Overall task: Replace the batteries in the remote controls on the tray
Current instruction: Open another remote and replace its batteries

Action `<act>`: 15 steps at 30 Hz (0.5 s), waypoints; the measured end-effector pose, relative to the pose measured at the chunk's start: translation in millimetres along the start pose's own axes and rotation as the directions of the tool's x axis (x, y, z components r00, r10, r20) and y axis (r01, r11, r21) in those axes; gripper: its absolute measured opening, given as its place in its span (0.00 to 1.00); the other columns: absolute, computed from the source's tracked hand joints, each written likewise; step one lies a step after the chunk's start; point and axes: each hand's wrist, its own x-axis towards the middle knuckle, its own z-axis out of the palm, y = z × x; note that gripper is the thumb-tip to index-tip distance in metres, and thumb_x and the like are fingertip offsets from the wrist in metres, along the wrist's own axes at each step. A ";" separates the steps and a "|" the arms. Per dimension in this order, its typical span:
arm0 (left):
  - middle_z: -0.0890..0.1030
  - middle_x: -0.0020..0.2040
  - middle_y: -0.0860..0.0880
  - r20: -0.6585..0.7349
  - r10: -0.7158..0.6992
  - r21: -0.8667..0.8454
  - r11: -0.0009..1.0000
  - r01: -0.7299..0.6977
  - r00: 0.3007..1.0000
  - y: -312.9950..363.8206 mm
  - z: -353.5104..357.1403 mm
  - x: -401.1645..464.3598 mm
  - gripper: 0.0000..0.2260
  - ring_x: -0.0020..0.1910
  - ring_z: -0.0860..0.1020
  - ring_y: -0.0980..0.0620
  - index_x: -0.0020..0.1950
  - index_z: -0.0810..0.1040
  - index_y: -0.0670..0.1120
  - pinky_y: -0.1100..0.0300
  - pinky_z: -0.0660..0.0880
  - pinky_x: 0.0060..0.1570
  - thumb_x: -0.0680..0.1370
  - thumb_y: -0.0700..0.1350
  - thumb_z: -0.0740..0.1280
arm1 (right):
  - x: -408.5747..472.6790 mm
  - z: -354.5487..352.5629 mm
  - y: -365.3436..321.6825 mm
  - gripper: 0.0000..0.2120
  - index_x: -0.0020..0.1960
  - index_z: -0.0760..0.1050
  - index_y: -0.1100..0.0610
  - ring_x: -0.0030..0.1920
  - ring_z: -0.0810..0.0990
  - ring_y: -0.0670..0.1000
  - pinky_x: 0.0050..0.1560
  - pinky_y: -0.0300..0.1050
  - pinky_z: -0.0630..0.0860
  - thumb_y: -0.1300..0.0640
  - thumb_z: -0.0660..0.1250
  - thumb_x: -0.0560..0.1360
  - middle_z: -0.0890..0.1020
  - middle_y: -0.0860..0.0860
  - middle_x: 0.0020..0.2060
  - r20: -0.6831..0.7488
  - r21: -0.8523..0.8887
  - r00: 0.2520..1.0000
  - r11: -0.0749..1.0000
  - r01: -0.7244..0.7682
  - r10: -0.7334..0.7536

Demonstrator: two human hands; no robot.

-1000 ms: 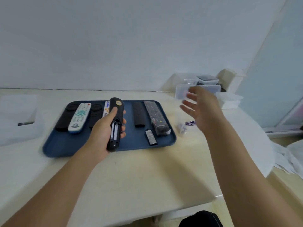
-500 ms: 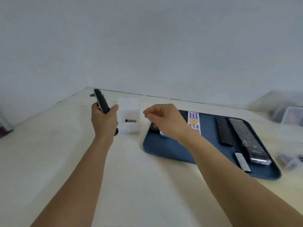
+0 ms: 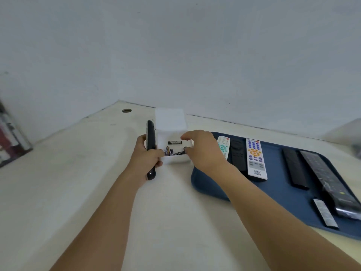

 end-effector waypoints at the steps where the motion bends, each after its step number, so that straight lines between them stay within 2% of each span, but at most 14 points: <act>1: 0.71 0.42 0.47 0.049 -0.006 -0.012 1.000 0.006 0.999 -0.3 0.0 -1.7 0.25 0.30 0.70 0.51 0.65 0.69 0.49 0.56 0.74 0.35 0.74 0.28 0.69 | -5.2 -0.1 3.1 0.19 0.70 0.74 0.52 0.67 0.72 0.52 0.64 0.41 0.67 0.63 0.64 0.80 0.77 0.49 0.67 -0.015 -0.018 1.000 1.000 0.007 -0.008; 4: 0.71 0.44 0.46 0.134 0.025 0.015 1.000 -0.027 0.991 0.3 1.7 -6.4 0.28 0.34 0.71 0.49 0.65 0.69 0.49 0.58 0.72 0.33 0.72 0.26 0.70 | -14.8 -3.2 9.2 0.23 0.73 0.70 0.50 0.70 0.69 0.52 0.66 0.43 0.65 0.62 0.64 0.80 0.74 0.47 0.70 -0.046 -0.069 0.999 0.997 0.022 -0.026; 7: 0.74 0.46 0.49 0.145 0.104 0.045 0.993 -0.112 0.984 0.8 5.7 -10.6 0.33 0.36 0.74 0.51 0.67 0.68 0.50 0.58 0.74 0.35 0.70 0.25 0.72 | -17.6 -9.0 8.4 0.26 0.74 0.68 0.51 0.69 0.71 0.54 0.66 0.48 0.69 0.63 0.66 0.77 0.74 0.49 0.70 -0.016 -0.147 0.998 0.987 0.061 -0.064; 12: 0.75 0.48 0.51 0.149 0.153 0.005 0.988 -0.156 0.977 1.5 5.1 -13.1 0.36 0.33 0.72 0.50 0.68 0.69 0.50 0.57 0.72 0.35 0.67 0.23 0.73 | -11.9 -2.3 -0.1 0.23 0.66 0.73 0.54 0.59 0.78 0.58 0.56 0.54 0.77 0.67 0.67 0.73 0.79 0.53 0.60 0.035 -0.317 0.991 0.939 0.134 -0.130; 15: 0.76 0.50 0.50 0.135 0.152 0.005 0.988 -0.154 0.979 0.5 5.0 -12.9 0.37 0.36 0.74 0.48 0.67 0.70 0.52 0.56 0.74 0.36 0.66 0.24 0.74 | -4.3 6.5 -3.7 0.22 0.66 0.74 0.50 0.56 0.79 0.57 0.51 0.52 0.79 0.64 0.69 0.73 0.80 0.51 0.56 0.039 -0.336 0.981 0.922 0.191 -0.189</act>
